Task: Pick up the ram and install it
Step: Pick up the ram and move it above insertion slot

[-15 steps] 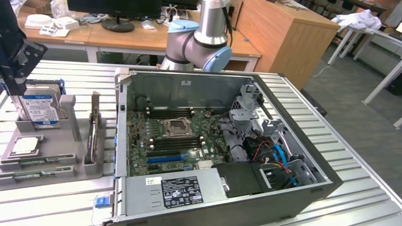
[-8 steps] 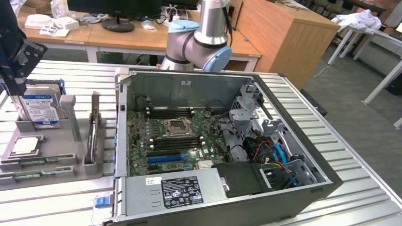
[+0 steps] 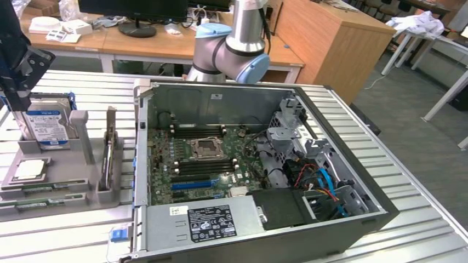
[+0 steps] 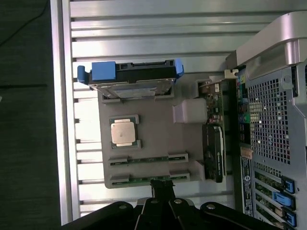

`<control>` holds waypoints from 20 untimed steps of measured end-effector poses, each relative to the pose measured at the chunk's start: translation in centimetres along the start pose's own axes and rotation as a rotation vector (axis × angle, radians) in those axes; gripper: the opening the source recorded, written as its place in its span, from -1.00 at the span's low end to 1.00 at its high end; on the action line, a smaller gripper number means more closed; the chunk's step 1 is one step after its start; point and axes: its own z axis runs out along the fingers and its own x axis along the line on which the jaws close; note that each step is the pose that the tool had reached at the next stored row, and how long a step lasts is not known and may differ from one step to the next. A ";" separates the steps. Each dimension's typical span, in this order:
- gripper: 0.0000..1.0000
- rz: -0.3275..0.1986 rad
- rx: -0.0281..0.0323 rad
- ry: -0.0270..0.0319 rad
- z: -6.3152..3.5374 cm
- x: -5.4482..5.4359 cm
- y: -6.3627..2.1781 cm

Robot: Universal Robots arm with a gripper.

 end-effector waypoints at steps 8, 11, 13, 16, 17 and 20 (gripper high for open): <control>-0.79 -0.123 -0.0029 0.0041 0.02 0.0 0.00; -0.79 -0.177 -0.0042 0.0059 0.04 0.0 0.00; -0.79 -0.214 -0.0048 0.0071 0.05 0.0 0.00; -0.79 -0.268 -0.0058 0.0089 0.06 0.0 0.00; -0.79 -0.286 -0.0061 0.0095 0.07 0.0 0.00; -0.79 -0.341 -0.0072 0.0114 0.08 0.0 0.00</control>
